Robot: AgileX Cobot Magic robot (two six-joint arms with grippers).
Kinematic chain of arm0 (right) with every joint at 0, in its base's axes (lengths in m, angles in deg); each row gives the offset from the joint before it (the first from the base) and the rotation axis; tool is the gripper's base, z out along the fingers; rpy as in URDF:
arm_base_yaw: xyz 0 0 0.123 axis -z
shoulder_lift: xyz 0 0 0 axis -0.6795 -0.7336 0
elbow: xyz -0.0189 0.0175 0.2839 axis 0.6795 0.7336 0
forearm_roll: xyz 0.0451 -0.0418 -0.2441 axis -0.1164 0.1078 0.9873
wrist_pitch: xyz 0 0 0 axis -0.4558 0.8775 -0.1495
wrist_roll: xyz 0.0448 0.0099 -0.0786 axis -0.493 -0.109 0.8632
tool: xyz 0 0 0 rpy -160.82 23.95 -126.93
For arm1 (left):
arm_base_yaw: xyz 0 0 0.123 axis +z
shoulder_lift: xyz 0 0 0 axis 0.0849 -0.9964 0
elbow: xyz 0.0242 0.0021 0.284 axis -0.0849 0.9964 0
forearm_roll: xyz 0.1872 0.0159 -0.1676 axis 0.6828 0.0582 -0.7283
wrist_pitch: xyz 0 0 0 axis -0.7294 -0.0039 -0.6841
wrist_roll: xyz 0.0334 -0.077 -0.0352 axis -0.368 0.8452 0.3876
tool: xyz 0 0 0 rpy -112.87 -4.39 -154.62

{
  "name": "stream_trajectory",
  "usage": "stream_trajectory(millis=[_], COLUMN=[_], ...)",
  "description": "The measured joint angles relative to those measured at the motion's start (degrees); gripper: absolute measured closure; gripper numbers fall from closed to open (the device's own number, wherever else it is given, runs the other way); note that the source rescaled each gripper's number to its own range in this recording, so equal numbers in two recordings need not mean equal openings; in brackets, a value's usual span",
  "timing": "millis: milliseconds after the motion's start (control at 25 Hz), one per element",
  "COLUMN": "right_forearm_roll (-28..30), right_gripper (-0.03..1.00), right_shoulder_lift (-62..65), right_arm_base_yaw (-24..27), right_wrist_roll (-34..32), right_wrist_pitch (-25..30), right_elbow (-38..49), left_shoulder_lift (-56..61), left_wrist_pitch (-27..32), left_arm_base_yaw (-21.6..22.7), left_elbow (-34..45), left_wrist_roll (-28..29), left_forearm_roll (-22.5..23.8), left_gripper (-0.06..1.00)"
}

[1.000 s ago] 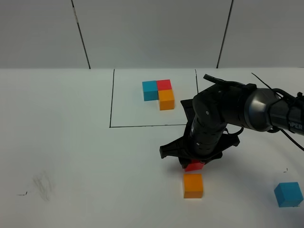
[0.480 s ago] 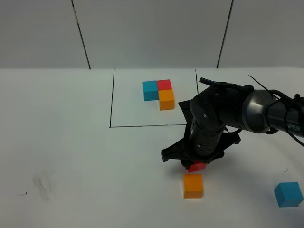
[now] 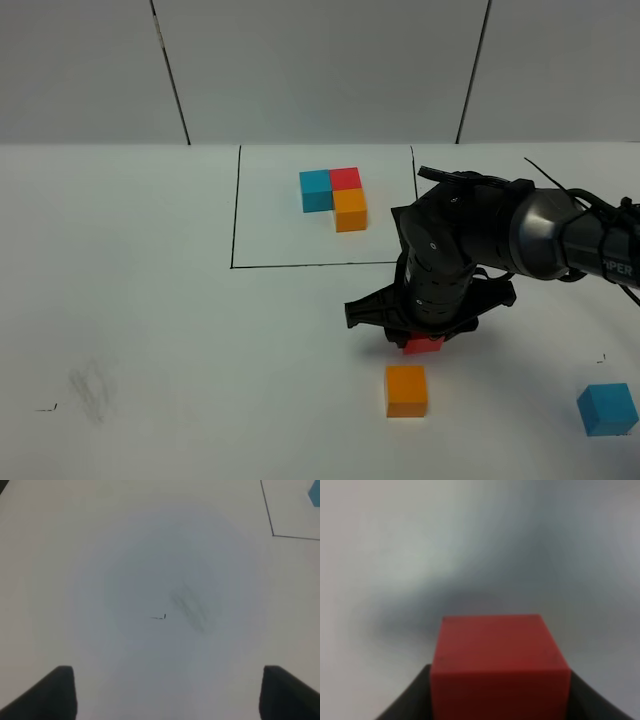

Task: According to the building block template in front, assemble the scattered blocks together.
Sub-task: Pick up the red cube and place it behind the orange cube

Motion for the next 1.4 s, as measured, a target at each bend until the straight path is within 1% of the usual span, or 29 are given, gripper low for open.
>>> stream_trajectory(millis=[360, 560, 1120, 1400], right_forearm_roll=[-0.1, -2.0, -2.2, -2.6], right_gripper=[0.96, 0.96, 0.96, 0.96], right_shoulder_lift=[0.0, 0.0, -3.7, -3.7], right_arm_base_yaw=[0.0, 0.0, 0.0, -2.4], right_wrist_roll=[-2.0, -2.0, -1.9, -1.9], right_wrist_pitch=[-0.5, -1.5, -1.5, -1.9], right_elbow=[0.0, 0.0, 0.0, 0.0], left_shoulder_lift=[0.0, 0.0, 0.0, 0.0], left_wrist_pitch=[0.0, 0.0, 0.0, 0.0], left_arm_base_yaw=[0.0, 0.0, 0.0, 0.0], left_elbow=[0.0, 0.0, 0.0, 0.0], left_wrist_roll=[0.0, 0.0, 0.0, 0.0], left_forearm_roll=[0.0, 0.0, 0.0, 0.0], left_gripper=[0.3, 0.3, 0.3, 0.3])
